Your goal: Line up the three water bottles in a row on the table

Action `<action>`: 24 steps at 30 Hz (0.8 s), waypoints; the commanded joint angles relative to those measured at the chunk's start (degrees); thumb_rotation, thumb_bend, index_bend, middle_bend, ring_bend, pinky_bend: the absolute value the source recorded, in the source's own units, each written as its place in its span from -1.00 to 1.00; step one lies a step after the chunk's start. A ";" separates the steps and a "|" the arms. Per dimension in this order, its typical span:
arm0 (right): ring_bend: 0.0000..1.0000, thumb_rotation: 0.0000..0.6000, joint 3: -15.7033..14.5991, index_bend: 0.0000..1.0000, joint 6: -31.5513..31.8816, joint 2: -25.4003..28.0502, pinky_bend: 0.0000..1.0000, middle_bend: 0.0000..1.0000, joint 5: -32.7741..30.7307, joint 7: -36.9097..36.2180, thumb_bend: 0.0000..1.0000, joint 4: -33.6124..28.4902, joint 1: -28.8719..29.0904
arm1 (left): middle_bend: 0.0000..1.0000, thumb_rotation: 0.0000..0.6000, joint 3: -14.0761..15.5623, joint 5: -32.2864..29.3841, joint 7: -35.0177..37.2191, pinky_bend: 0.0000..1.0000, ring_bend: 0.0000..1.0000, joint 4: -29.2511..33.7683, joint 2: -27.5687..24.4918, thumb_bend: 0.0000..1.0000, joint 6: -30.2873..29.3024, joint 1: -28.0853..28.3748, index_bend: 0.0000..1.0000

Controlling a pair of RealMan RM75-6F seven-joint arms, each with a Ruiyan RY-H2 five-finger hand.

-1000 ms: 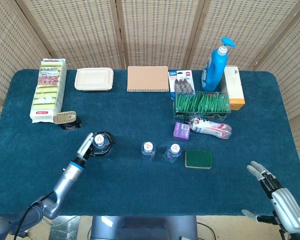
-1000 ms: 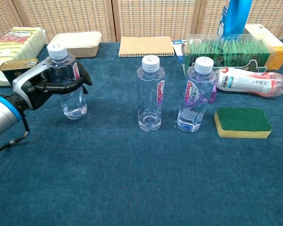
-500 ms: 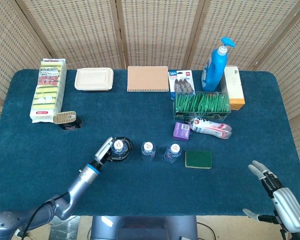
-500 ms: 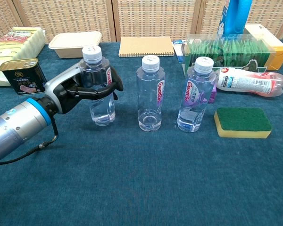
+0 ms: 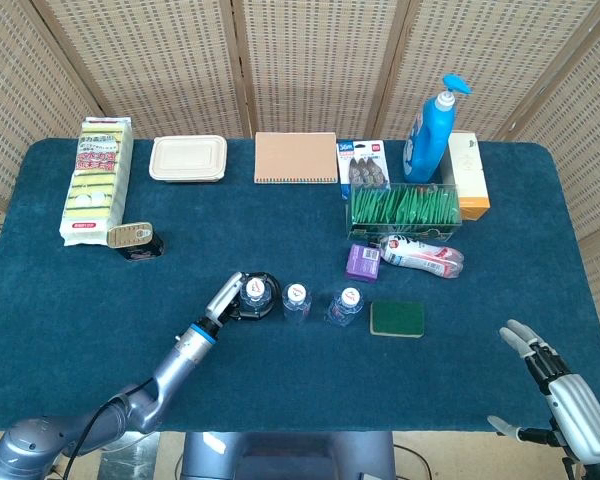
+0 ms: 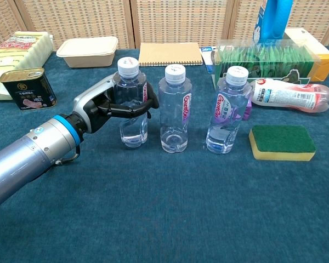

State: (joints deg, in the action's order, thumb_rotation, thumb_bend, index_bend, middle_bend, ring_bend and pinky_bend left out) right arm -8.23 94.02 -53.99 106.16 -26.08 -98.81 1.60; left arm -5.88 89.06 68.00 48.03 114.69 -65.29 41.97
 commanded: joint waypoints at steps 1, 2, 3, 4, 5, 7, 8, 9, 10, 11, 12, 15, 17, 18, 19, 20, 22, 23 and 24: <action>-1.00 1.00 0.02 -0.90 0.06 0.05 -0.81 -0.94 -0.01 -0.12 -1.00 0.05 -0.01 | 0.03 1.00 0.01 -0.32 0.31 -0.17 -0.22 -0.64 0.26 -0.20 0.30 -0.01 0.12; -1.00 1.00 0.00 -0.90 0.07 0.06 -0.81 -0.94 0.06 -0.14 -1.00 0.06 -0.01 | 0.03 1.00 0.17 -0.32 0.45 -0.17 -0.22 -0.92 0.36 -0.20 0.50 0.02 0.12; -1.00 1.00 -0.02 -0.90 0.08 0.07 -0.81 -0.94 0.12 -0.13 -1.00 0.07 -0.01 | 0.03 1.00 0.29 -0.31 0.71 -0.17 -0.22 -1.04 0.41 -0.20 0.65 0.04 0.12; -1.00 1.00 -0.02 -0.90 0.09 0.07 -0.81 -0.94 0.15 -0.14 -1.00 0.07 -0.01 | 0.03 1.00 0.34 -0.29 0.86 -0.17 -0.22 -1.12 0.43 -0.20 0.70 0.06 0.12; -1.00 1.00 -0.04 -0.90 0.11 0.08 -0.81 -0.94 0.20 -0.14 -1.00 0.07 -0.02 | 0.03 1.00 0.43 -0.29 1.06 -0.17 -0.22 -1.25 0.49 -0.21 0.79 0.08 0.12; -1.00 1.00 -0.05 -0.90 0.23 0.09 -0.81 -0.94 0.26 -0.10 -1.00 0.04 -0.09 | 0.03 1.00 0.79 -0.11 1.14 -0.17 -0.22 -1.76 0.82 -0.23 0.97 0.18 0.12; -1.00 1.00 -0.05 -0.90 0.26 0.10 -0.81 -0.94 0.23 -0.10 -1.00 0.05 -0.12 | 0.03 1.00 0.83 -0.09 1.33 -0.17 -0.23 -1.90 0.94 -0.23 0.97 0.20 0.12; -1.00 1.00 -0.04 -0.90 0.30 0.11 -0.81 -0.94 0.21 -0.11 -1.00 0.06 -0.14 | 0.03 1.00 0.86 -0.07 1.58 -0.17 -0.25 -2.02 1.04 -0.24 0.94 0.22 0.12; -1.00 1.00 -0.01 -0.90 0.34 0.12 -0.81 -0.94 0.18 -0.14 -1.00 0.04 -0.16 | 0.02 1.00 0.94 0.01 1.90 -0.17 -0.28 -2.20 1.15 -0.24 0.80 0.23 0.12; -1.00 1.00 0.00 -0.90 0.38 0.15 -0.81 -0.94 0.16 -0.18 -1.00 0.05 -0.16 | 0.01 1.00 1.04 0.16 2.19 -0.17 -0.31 -2.32 1.20 -0.24 0.59 0.21 0.12; -1.00 1.00 0.01 -0.90 0.38 0.15 -0.81 -0.94 0.15 -0.21 -1.00 0.06 -0.16 | -0.05 1.00 1.12 0.28 2.53 -0.18 -0.38 -2.44 1.24 -0.24 0.35 0.19 0.11; -1.00 1.00 -0.01 -0.90 0.33 0.18 -0.81 -0.94 0.18 -0.34 -1.00 0.12 -0.13 | -0.32 1.00 1.28 0.53 2.93 -0.27 -0.59 -3.16 1.46 -0.24 -0.28 0.14 -0.12; -1.00 1.00 -0.02 -0.90 0.32 0.22 -0.81 -0.94 0.20 -0.43 -1.00 0.14 -0.12 | -0.47 1.00 1.20 0.47 3.10 -0.32 -0.69 -3.53 1.64 -0.24 -0.55 0.10 -0.31; -1.00 1.00 -0.03 -0.90 0.35 0.24 -0.81 -0.94 0.23 -0.48 -1.00 0.14 -0.13 | -0.54 1.00 1.22 0.48 3.19 -0.35 -0.72 -3.70 1.70 -0.25 -0.63 0.10 -0.41; -1.00 1.00 -0.02 -0.90 0.38 0.25 -0.81 -0.94 0.24 -0.50 -1.00 0.15 -0.13 | -0.59 1.00 1.25 0.52 3.15 -0.37 -0.75 -3.90 1.74 -0.25 -0.69 0.12 -0.48; -1.00 1.00 -0.01 -0.90 0.42 0.27 -0.81 -0.94 0.25 -0.50 -1.00 0.18 -0.14 | -0.61 1.00 1.38 0.60 2.98 -0.39 -0.77 -4.20 1.83 -0.26 -0.68 0.16 -0.51; -1.00 1.00 0.01 -0.90 0.44 0.28 -0.81 -0.94 0.22 -0.39 -1.00 0.18 -0.17 | -0.65 1.00 1.50 0.63 2.93 -0.43 -0.81 -4.50 1.96 -0.27 -0.61 0.19 -0.55; -1.00 1.00 -0.01 -0.90 0.44 0.28 -0.81 -0.94 0.27 -0.34 -1.00 0.15 -0.18 | -0.66 1.00 1.56 0.64 3.16 -0.44 -0.82 -4.57 2.00 -0.28 -0.57 0.23 -0.56; -1.00 1.00 -0.02 -0.90 0.47 0.29 -0.81 -0.94 0.31 -0.32 -1.00 0.12 -0.20 | -0.68 1.00 1.61 0.65 3.39 -0.45 -0.83 -4.58 2.00 -0.29 -0.52 0.25 -0.60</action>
State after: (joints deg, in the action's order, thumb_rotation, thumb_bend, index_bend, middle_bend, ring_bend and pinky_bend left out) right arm -8.24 94.48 -53.70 106.46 -26.40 -98.69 1.40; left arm -4.33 89.70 71.25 43.48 116.66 -65.86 42.19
